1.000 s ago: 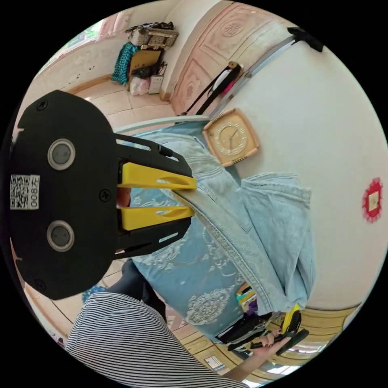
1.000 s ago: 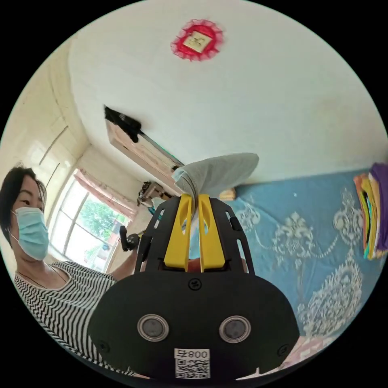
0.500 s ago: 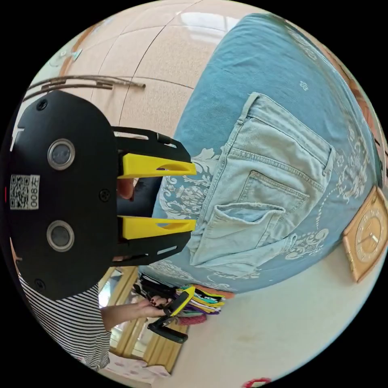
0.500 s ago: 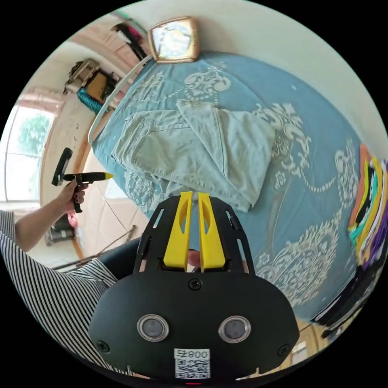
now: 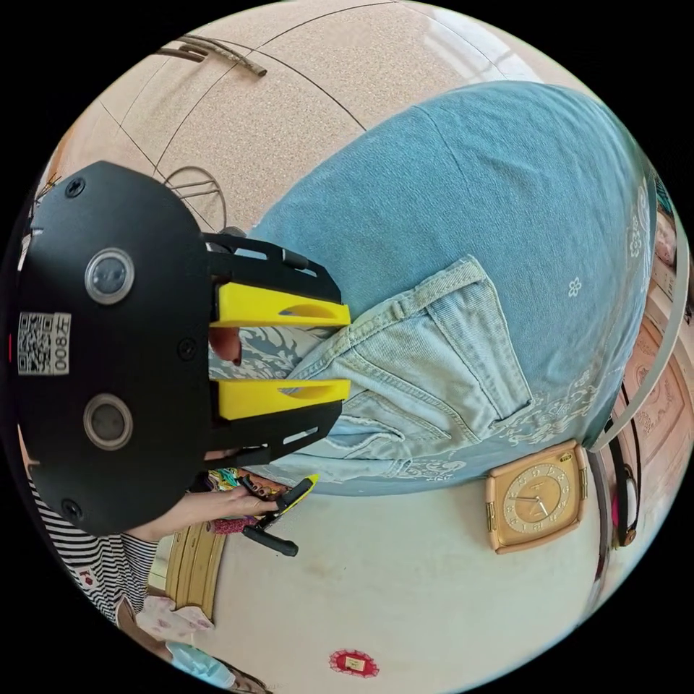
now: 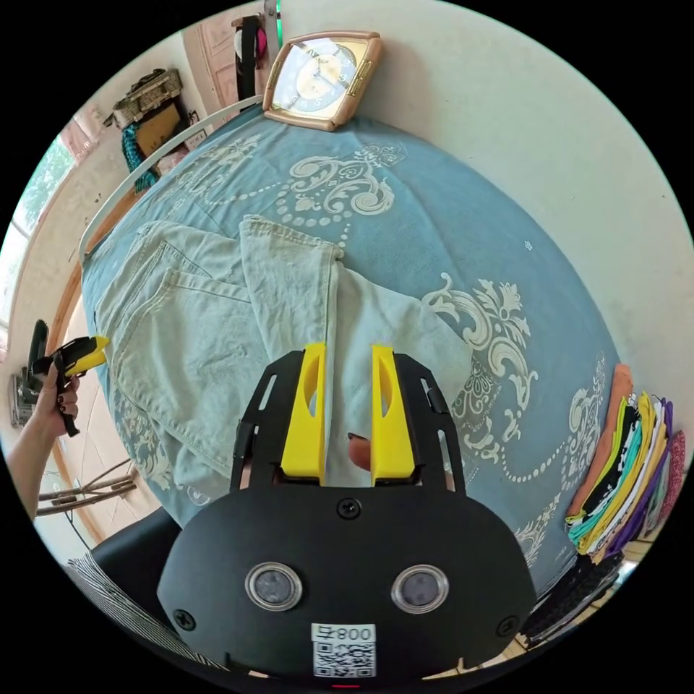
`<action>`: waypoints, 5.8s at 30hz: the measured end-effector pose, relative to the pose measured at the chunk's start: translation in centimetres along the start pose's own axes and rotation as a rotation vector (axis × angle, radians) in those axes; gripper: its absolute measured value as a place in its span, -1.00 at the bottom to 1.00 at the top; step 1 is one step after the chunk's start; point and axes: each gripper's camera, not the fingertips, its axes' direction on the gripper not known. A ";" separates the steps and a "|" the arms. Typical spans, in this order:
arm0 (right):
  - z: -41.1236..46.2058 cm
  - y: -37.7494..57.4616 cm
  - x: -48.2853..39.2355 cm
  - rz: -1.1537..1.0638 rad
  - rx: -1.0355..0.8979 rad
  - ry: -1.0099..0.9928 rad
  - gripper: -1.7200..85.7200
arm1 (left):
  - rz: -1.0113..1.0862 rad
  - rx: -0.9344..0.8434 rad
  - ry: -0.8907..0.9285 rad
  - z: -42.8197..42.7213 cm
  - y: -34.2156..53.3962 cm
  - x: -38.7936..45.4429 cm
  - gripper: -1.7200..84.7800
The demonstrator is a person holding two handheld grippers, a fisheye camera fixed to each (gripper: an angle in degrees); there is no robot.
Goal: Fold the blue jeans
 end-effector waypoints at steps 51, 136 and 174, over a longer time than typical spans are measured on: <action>5.0 17.4 -33.0 -0.577 0.015 0.070 -0.81 | 0.856 -0.066 -0.468 2.4 -6.9 16.0 -0.67; -4.3 4.0 5.3 -0.068 0.243 0.297 -0.96 | 0.883 0.285 -0.526 5.9 -11.6 37.4 -0.90; -1.0 26.4 34.8 0.524 -0.203 0.316 -0.88 | 1.223 -0.246 -0.329 36.4 5.2 49.4 -0.89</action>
